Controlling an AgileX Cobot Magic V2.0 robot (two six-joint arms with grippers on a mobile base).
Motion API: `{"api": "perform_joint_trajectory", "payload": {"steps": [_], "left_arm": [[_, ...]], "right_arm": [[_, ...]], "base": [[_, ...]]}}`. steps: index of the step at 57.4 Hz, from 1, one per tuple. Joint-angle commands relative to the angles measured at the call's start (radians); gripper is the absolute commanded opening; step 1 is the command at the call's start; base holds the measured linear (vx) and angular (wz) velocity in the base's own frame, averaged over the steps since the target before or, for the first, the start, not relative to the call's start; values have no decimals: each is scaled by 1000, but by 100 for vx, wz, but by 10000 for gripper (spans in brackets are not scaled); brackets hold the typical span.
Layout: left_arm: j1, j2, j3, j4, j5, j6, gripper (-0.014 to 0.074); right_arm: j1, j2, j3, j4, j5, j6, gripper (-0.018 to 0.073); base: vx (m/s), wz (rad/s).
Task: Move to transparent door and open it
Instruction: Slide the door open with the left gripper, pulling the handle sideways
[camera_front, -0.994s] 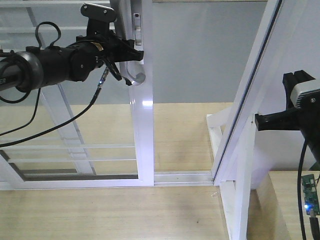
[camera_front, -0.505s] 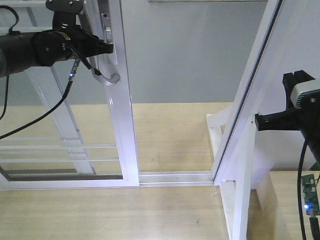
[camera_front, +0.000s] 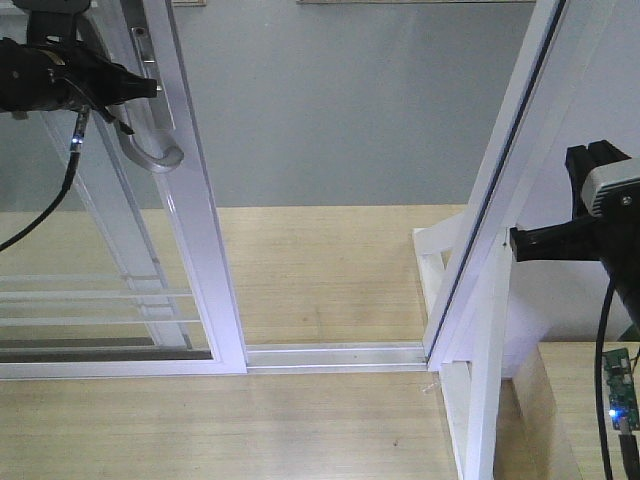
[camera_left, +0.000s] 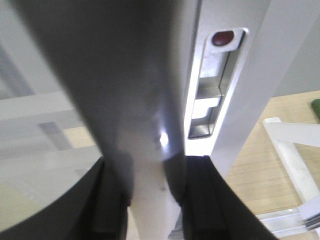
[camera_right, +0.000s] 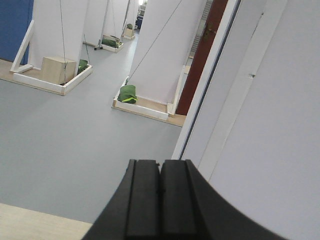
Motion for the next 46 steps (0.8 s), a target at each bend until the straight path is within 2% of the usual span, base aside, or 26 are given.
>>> {"api": "perform_joint_trajectory", "payload": {"steps": [1,4,14,31,40,46], "left_arm": [[5,-132,-63,22,-238,9,-3],[8,-138,-63,44,-225,9,-3],[30,-151,-63,43,-213,9,-3],[108,-190,-63,45,-174,9,-3],[153,-203,-63,88,-143,8,-3],[176,-211,-59,86,-136,7,-3]], "right_arm": [[-7,-15,-28,-35,-67,-4,-2],[-7,-15,-28,-35,-66,-4,-2],[-7,-15,-28,-35,-64,-4,-2],[-7,-15,-28,-35,-60,-4,-2],[-7,-15,-28,-35,-59,-4,-2],[-7,-15,-28,-36,-59,-4,-2]], "base": [[0,0],[0,0],[0,0],[0,0],[0,0],[0,0]]}}
